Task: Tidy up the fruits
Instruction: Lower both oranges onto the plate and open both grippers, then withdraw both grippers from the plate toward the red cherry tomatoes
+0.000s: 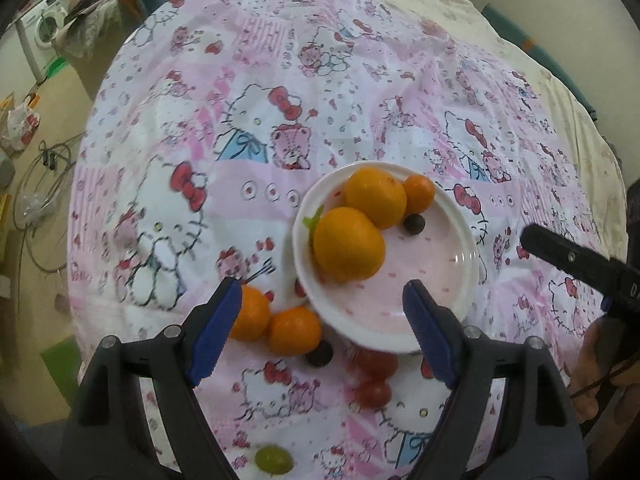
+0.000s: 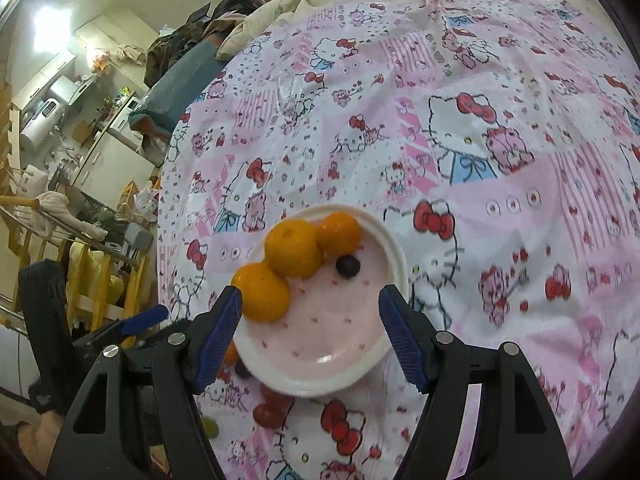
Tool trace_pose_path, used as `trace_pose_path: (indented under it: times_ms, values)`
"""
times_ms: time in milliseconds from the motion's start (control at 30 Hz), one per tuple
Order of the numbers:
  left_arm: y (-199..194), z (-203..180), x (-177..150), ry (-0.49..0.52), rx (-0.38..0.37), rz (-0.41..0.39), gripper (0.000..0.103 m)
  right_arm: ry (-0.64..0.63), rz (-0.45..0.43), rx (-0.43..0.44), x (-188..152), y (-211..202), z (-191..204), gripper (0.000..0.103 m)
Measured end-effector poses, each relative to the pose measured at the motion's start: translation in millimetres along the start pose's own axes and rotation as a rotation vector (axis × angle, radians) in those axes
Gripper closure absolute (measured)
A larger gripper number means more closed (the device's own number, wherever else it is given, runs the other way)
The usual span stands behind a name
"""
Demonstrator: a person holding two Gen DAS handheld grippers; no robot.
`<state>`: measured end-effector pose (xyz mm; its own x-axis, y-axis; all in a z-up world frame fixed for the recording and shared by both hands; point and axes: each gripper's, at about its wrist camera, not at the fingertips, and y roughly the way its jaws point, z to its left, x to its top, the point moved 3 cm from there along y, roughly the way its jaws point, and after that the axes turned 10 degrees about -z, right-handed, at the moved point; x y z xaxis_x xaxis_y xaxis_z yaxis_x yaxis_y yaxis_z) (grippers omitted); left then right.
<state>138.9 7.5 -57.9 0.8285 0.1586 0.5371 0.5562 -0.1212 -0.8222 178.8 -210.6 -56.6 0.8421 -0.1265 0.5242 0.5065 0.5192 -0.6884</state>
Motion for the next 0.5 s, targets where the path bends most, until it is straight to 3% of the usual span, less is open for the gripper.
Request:
trace_pose_path:
  times_ms: [500]
  values:
    - [-31, 14, -28, 0.032, 0.047, -0.002, 0.023, 0.028, -0.011, 0.024, -47, -35, 14, 0.03]
